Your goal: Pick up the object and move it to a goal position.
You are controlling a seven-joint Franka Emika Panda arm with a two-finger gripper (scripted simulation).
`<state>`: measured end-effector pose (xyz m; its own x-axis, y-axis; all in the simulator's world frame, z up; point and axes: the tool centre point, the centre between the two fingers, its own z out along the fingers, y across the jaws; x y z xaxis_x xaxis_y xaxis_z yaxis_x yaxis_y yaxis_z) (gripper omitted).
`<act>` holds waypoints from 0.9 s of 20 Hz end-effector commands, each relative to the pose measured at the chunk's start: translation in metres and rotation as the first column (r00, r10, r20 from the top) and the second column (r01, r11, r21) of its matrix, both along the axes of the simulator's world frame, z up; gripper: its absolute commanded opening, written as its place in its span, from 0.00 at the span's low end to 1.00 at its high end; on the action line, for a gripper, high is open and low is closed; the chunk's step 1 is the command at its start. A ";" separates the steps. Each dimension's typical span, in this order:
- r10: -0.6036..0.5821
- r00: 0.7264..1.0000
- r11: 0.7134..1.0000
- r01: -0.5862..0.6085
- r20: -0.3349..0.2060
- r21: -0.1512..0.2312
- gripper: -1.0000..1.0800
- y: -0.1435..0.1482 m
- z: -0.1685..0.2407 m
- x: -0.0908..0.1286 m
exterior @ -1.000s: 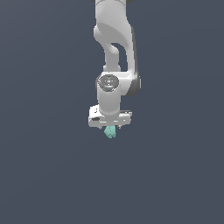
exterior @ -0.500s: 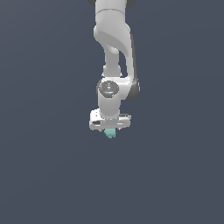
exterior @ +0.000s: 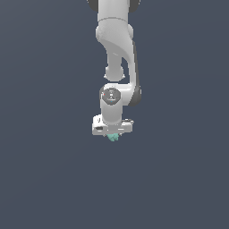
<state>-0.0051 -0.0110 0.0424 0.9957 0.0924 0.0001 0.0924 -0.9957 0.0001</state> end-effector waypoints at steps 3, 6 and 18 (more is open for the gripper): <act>0.000 1.000 1.000 0.000 0.000 0.000 0.00 0.000 -0.001 0.000; 0.000 1.000 1.000 0.000 0.000 0.000 0.00 0.000 -0.001 0.000; 0.000 1.000 1.000 0.000 0.001 0.000 0.00 0.014 0.034 0.005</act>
